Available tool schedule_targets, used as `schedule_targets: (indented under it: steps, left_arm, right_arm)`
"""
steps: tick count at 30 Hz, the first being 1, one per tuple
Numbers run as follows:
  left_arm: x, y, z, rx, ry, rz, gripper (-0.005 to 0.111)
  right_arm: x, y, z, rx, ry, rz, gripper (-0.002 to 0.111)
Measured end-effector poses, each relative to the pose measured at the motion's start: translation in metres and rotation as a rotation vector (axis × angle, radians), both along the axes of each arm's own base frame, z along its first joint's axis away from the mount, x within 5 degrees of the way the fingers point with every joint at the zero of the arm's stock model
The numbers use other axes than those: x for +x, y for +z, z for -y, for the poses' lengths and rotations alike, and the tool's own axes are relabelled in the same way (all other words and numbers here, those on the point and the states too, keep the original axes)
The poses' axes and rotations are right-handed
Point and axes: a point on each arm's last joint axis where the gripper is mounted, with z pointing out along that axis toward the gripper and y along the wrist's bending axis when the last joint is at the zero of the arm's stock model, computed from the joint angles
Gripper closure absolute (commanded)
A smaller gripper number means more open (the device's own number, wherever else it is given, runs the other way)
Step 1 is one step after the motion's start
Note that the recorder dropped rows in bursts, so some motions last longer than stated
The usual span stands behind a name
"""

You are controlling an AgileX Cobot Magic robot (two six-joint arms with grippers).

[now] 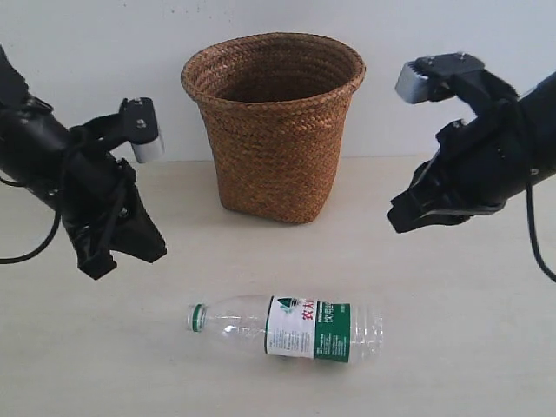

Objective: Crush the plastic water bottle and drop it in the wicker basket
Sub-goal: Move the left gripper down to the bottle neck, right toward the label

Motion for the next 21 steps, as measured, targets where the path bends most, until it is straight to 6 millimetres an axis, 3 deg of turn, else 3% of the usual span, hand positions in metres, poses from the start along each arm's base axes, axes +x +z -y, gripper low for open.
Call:
schedule_targets:
  steps: [2, 3, 6, 8, 13, 15, 21]
  left_arm:
    - [0.005, -0.007, 0.005, 0.021, -0.032, -0.004, 0.095]
    - [0.007, -0.010, 0.008, 0.031, -0.052, -0.004, 0.079]
    - [0.013, -0.019, 0.019, 0.057, -0.129, 0.005, 0.047]
    - [0.014, -0.024, 0.023, 0.065, -0.171, 0.007, 0.034]
    - [0.018, -0.046, 0.032, 0.087, -0.241, 0.000, 0.036]
    - [0.021, -0.063, 0.037, 0.100, -0.271, -0.015, 0.036]
    - [0.025, -0.080, 0.042, 0.099, -0.294, -0.014, 0.036]
  right_arm:
    - [0.005, -0.009, -0.003, -0.008, 0.007, -0.030, 0.108]
    - [0.008, -0.012, -0.004, -0.011, 0.009, -0.041, 0.108]
    - [0.016, -0.031, -0.007, -0.025, 0.005, -0.097, 0.108]
    - [0.019, -0.038, -0.008, -0.021, 0.003, -0.120, 0.108]
    - [0.025, -0.056, -0.016, -0.029, 0.011, -0.156, 0.108]
    - [0.023, -0.057, -0.023, -0.033, 0.030, -0.147, 0.108]
    - [0.020, -0.057, -0.031, -0.035, 0.054, -0.137, 0.108]
